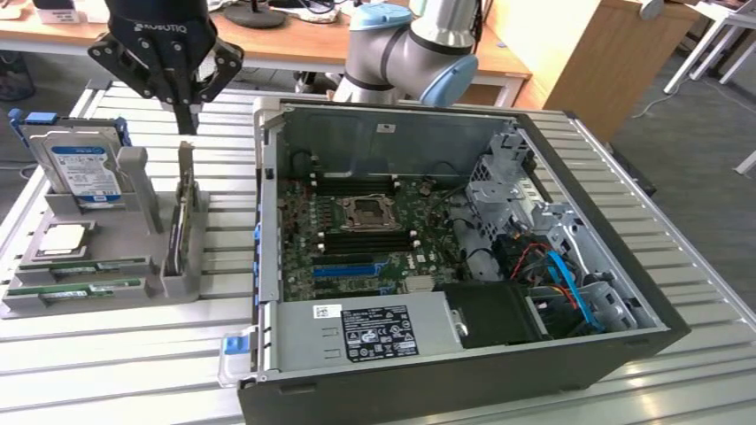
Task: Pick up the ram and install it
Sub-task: 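Reach for the ram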
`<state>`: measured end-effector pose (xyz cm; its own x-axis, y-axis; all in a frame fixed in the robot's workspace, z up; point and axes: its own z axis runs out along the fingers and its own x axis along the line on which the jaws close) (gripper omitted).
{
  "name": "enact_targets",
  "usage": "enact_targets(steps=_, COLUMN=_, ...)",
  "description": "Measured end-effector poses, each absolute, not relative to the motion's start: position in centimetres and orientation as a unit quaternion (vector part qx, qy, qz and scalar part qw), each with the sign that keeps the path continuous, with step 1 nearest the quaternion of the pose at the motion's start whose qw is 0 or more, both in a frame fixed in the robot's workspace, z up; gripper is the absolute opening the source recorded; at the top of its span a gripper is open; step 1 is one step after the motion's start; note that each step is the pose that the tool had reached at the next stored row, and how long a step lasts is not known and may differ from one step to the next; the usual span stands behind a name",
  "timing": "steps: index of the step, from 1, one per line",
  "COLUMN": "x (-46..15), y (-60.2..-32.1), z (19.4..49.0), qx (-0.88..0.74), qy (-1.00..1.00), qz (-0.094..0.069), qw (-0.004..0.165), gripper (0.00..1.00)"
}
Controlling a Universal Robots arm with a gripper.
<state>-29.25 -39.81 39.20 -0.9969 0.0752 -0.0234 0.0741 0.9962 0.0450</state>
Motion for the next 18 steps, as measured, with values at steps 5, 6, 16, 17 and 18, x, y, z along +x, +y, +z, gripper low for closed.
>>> enact_targets(steps=5, x=-30.4, y=-39.8, z=39.2, qx=0.037, qy=0.999, qz=0.022, qw=0.013, gripper=0.11)
enact_targets(steps=6, x=-30.7, y=-39.8, z=39.2, qx=0.037, qy=0.999, qz=0.022, qw=0.013, gripper=0.11)
enact_targets(steps=16, x=-32.8, y=-39.8, z=39.2, qx=0.037, qy=0.999, qz=0.022, qw=0.013, gripper=0.11)
enact_targets(steps=17, x=-33.0, y=-39.8, z=39.1, qx=0.037, qy=0.999, qz=0.022, qw=0.013, gripper=0.11)
enact_targets(steps=18, x=-33.2, y=-39.8, z=39.1, qx=0.037, qy=0.999, qz=0.022, qw=0.013, gripper=0.11)
